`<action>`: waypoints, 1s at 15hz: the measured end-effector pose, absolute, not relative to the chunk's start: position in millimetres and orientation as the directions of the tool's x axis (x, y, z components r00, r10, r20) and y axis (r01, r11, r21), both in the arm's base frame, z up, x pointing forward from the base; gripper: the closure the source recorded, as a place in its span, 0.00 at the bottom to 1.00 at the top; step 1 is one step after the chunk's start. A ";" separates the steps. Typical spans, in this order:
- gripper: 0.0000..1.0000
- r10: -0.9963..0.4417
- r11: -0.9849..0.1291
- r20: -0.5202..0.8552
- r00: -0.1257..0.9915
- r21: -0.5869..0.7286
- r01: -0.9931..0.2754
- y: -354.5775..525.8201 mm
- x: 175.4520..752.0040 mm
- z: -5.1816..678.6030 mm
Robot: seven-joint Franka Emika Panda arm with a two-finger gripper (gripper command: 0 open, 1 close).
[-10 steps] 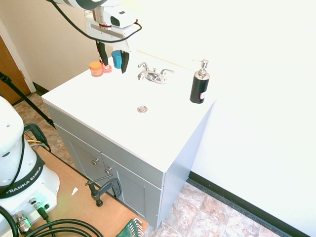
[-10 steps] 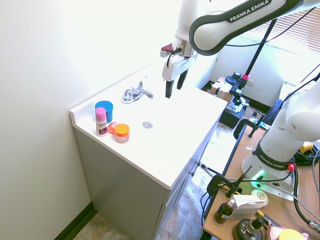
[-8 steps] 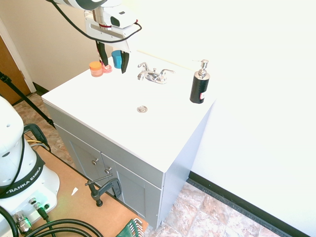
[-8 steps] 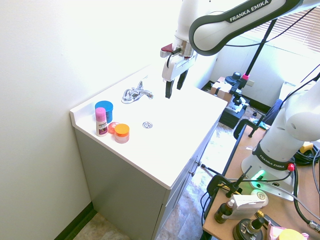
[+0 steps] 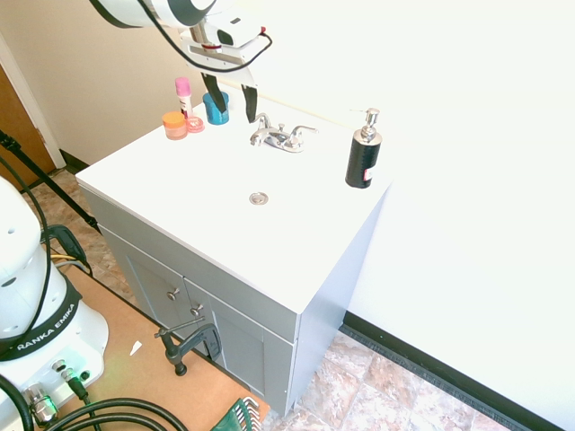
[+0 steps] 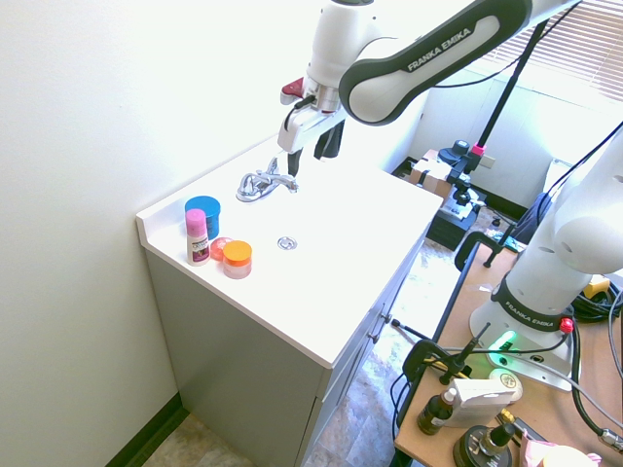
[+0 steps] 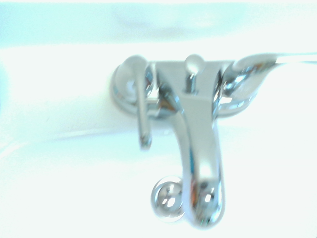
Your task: Turn off the hot water
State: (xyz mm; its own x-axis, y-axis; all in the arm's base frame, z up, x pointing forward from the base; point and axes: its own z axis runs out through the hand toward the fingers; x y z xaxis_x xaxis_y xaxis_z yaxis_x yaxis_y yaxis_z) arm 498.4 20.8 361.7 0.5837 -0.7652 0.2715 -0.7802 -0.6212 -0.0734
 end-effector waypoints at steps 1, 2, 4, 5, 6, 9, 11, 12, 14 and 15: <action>0.00 -0.764 -0.614 0.304 0.570 -0.067 -0.787 19.4 512.9 357.1; 0.00 -0.761 -0.608 0.328 0.560 -0.057 -0.792 17.7 526.1 352.0; 0.00 -0.753 -0.603 0.360 0.551 -0.042 -0.797 14.4 549.7 339.9; 0.00 -0.746 -0.604 0.373 0.551 -0.031 -0.796 12.7 558.4 333.6; 0.00 -0.740 -0.605 0.384 0.552 -0.021 -0.796 11.7 565.6 327.1; 0.00 -0.738 -0.606 0.368 0.566 0.008 -0.795 15.4 574.7 310.4; 0.00 -0.743 -0.608 0.337 0.579 0.025 -0.794 16.8 574.9 302.6; 0.00 -0.746 -0.608 0.325 0.581 0.025 -0.794 16.8 575.6 301.7; 0.00 -0.751 -0.608 0.309 0.584 0.021 -0.793 21.7 577.0 301.3; 0.00 -0.751 -0.612 0.303 0.587 0.016 -0.791 27.3 578.0 301.3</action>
State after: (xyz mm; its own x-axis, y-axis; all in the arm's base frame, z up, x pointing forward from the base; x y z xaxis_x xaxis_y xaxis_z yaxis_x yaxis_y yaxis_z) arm 578.0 27.3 301.3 0.5869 -0.7510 0.3028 -0.7909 -0.6117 0.0160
